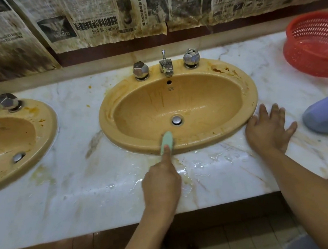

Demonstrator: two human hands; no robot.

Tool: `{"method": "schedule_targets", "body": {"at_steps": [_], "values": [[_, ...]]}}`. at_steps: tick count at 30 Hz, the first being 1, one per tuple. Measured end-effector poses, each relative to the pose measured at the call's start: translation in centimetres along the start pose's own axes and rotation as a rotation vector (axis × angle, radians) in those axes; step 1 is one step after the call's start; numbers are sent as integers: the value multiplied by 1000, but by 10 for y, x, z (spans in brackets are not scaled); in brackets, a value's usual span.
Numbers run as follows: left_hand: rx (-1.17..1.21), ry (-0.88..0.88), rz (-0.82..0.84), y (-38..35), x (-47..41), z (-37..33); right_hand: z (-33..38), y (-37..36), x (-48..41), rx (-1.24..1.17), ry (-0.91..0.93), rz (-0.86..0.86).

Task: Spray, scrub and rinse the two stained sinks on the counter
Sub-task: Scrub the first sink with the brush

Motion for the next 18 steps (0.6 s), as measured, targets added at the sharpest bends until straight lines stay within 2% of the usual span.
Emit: {"method": "schedule_targets", "body": {"at_steps": [4, 10, 15, 18], "values": [[-63, -90, 80, -6, 5, -45, -2, 0, 0, 5, -4, 3], [-103, 74, -18, 41, -19, 34, -1, -2, 0, 10, -4, -2], [-46, -40, 85, 10, -22, -40, 0, 0, 0, 8, -7, 21], [-44, -41, 74, 15, -26, -31, -1, 2, 0, -7, 10, 11]]}}
Point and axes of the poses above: each hand's wrist, its own x-axis away from the middle knuckle, its own y-axis out of the back of the hand, z = x × y, the point moved 5 cm from there along -x, towards the middle knuckle, and after that the axes turned 5 degrees about z, right-handed, at the moved point
